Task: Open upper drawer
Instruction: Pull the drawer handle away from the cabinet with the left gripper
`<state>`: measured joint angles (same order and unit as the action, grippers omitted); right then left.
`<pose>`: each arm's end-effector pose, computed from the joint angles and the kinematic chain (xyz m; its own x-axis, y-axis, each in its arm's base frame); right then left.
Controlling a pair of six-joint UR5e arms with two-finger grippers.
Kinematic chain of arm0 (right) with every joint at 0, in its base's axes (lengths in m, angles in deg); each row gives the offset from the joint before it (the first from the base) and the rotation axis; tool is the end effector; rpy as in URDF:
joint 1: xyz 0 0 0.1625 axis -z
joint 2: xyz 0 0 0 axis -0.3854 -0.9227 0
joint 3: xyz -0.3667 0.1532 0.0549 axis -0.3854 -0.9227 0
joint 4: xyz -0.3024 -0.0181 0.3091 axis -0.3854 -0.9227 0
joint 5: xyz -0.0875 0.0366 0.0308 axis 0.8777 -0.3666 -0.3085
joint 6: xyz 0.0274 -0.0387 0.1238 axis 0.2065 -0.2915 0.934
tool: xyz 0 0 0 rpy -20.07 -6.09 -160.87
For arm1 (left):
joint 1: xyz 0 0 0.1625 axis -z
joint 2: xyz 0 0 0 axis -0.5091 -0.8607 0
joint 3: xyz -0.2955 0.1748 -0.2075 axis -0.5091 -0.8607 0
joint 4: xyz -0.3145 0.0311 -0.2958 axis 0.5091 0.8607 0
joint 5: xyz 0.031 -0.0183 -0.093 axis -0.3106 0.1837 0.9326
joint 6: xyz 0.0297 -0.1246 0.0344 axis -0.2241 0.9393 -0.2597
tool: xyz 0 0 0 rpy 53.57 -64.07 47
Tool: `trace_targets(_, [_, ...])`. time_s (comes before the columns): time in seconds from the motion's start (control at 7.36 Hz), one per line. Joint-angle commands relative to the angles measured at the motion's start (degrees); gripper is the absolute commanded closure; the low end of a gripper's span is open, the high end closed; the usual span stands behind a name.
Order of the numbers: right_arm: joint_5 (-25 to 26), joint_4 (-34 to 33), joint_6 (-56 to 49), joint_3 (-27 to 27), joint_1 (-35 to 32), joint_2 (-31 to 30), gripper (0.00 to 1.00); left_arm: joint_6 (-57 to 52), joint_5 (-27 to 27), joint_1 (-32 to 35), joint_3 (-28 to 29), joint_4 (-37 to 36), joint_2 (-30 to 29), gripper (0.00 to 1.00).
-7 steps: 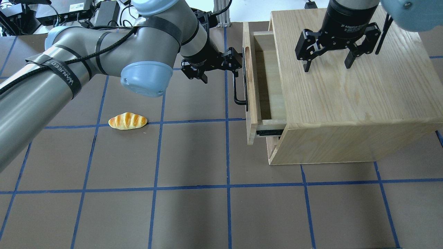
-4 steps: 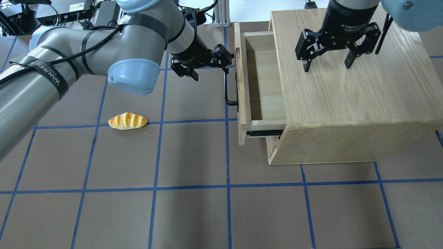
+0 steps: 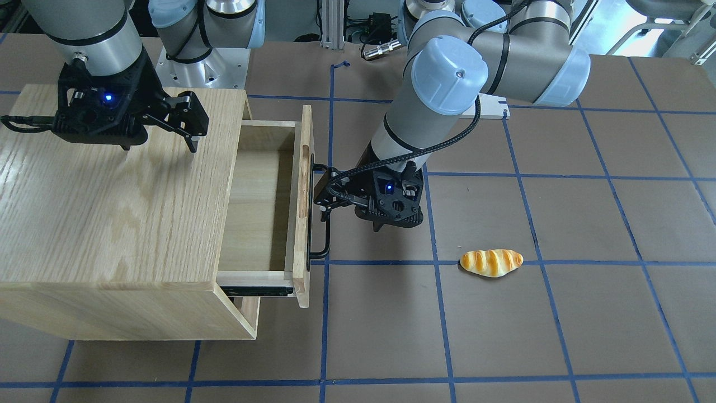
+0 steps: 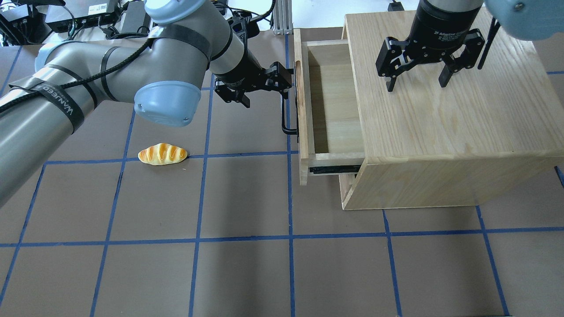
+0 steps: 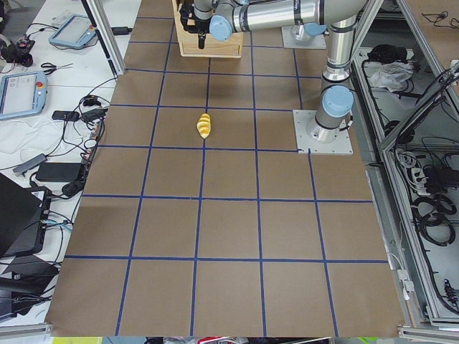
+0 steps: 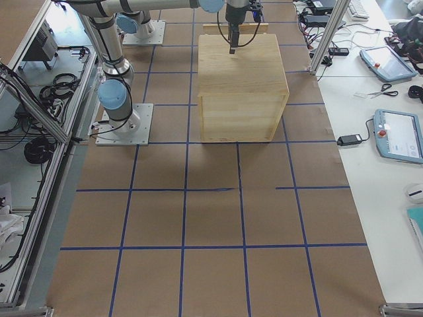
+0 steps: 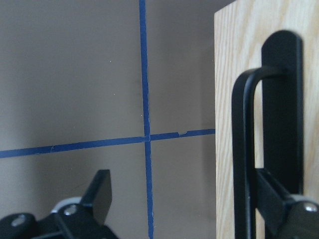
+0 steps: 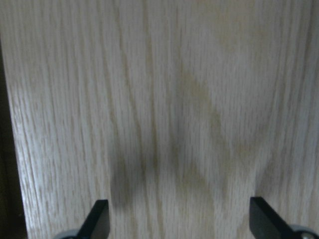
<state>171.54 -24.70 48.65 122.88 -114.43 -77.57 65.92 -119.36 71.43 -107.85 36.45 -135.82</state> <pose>0.1439 -0.5323 0.4495 -0.9990 -0.0135 0.0436 -0.0115 0.9989 0.0453 -0.2960 -0.5668 0.3194 -0.9479 0.0427 0.3158 0.0023 0.9919 -0.1270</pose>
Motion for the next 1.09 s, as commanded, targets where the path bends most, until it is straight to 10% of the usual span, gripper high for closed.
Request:
trace_targets(0.0, [0.0, 0.0, -0.1, 0.0, 0.0, 0.0, 0.0, -2.6, 0.0, -0.3, -0.9, 0.1, 0.3, 0.0])
trace_targets(0.95, [0.0, 0.0, 0.0, 0.1, 0.0, 0.0, 0.0, -5.9, -0.1, -2.9, -2.1, 0.8, 2.5, 0.0])
